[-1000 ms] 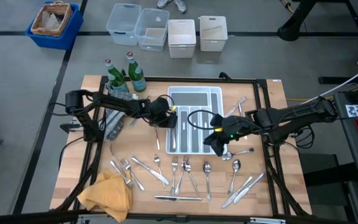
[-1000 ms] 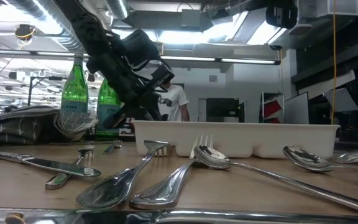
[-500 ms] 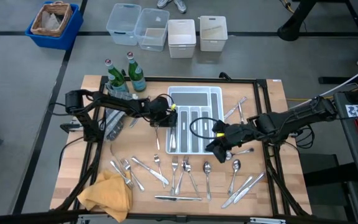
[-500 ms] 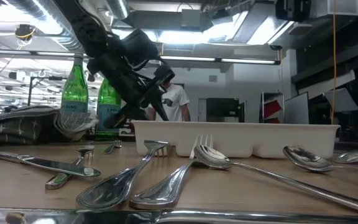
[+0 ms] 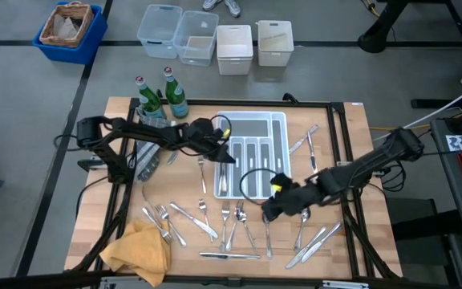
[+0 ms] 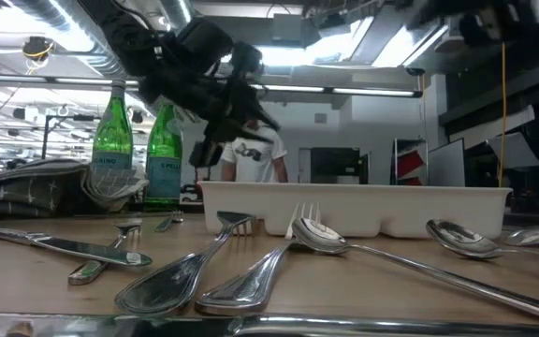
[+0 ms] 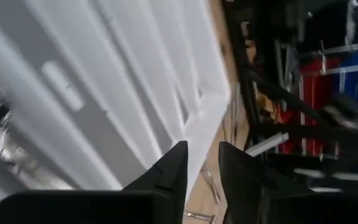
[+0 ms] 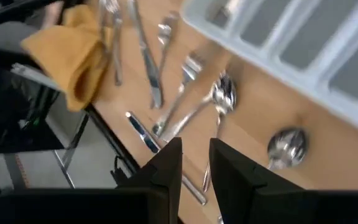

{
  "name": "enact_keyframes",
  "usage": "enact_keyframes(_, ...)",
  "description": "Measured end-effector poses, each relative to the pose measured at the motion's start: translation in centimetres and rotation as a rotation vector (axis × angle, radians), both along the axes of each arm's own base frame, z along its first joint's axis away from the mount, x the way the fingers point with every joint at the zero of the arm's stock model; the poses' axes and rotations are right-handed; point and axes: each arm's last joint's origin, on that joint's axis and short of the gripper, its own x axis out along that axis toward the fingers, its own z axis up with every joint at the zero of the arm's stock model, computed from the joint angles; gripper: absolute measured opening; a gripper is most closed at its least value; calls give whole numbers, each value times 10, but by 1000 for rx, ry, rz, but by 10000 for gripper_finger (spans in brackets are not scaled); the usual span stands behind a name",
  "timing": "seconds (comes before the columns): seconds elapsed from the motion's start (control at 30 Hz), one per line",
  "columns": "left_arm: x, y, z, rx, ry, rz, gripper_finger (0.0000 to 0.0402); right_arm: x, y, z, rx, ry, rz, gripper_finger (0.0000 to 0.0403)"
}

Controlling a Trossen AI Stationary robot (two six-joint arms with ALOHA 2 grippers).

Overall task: Sort silverware
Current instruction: Put the silver spoon into the silverware tray

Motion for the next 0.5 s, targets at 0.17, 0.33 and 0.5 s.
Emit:
enact_keyframes(0.17, -4, -2, 15, 94, -69, -44, 81, 8, 18, -30, 78, 132, -111, 83)
enact_keyframes(0.33, -5, -4, 22, 126, -98, -60, 81, 17, 28, -61, 113, 256, -184, 83)
enact_keyframes(0.5, -7, -4, 19, 122, -71, -87, 82, 24, 34, -89, 146, 390, -166, 83)
